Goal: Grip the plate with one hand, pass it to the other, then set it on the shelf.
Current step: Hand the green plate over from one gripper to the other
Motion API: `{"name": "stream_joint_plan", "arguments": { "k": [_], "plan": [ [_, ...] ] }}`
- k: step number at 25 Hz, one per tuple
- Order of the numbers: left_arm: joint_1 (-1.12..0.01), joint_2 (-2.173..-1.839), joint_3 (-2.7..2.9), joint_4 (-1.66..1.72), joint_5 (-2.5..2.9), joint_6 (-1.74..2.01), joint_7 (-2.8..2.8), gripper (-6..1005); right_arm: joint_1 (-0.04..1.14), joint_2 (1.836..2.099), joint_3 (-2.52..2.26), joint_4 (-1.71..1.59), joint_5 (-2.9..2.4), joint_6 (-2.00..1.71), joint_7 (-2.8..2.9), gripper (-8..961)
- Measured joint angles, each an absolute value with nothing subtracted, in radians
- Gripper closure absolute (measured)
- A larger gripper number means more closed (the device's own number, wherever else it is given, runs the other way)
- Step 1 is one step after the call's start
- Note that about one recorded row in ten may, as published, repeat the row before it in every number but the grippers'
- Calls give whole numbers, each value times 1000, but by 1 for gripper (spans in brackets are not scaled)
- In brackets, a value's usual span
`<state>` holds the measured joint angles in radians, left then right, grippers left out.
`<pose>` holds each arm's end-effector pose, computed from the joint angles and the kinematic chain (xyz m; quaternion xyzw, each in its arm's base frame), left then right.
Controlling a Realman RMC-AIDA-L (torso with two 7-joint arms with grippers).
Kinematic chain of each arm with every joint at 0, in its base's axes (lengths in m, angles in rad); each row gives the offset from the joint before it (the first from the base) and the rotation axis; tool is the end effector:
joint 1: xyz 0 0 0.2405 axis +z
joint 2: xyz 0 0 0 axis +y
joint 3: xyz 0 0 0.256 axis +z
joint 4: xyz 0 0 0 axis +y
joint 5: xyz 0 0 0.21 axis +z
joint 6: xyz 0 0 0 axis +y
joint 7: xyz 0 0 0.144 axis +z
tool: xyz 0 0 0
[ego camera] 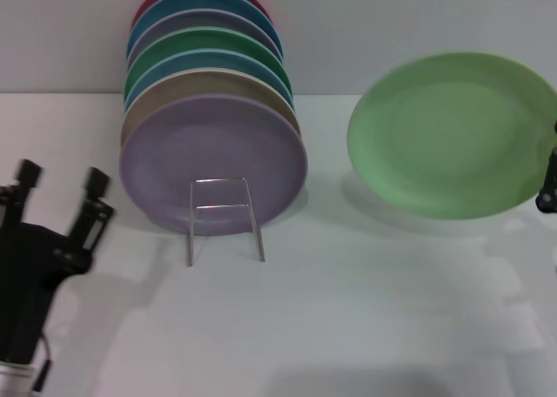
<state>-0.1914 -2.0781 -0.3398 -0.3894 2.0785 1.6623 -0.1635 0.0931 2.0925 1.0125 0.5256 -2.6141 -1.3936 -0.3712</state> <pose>-0.2792 0.2217 -0.0377 -0.6655 -0.1884 -0.4946 0.5263 0.2937 0.2562 -0.0084 -0.6621 0.0198 0.2732 0.6976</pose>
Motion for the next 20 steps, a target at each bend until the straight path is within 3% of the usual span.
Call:
{"name": "stream_joint_plan", "arguments": {
  "k": [20],
  "plan": [
    [-192, -2079, -171, -492, 2078, 1564, 12, 181, 57, 2089, 601, 600, -2428, -1519, -724, 939]
  ]
}}
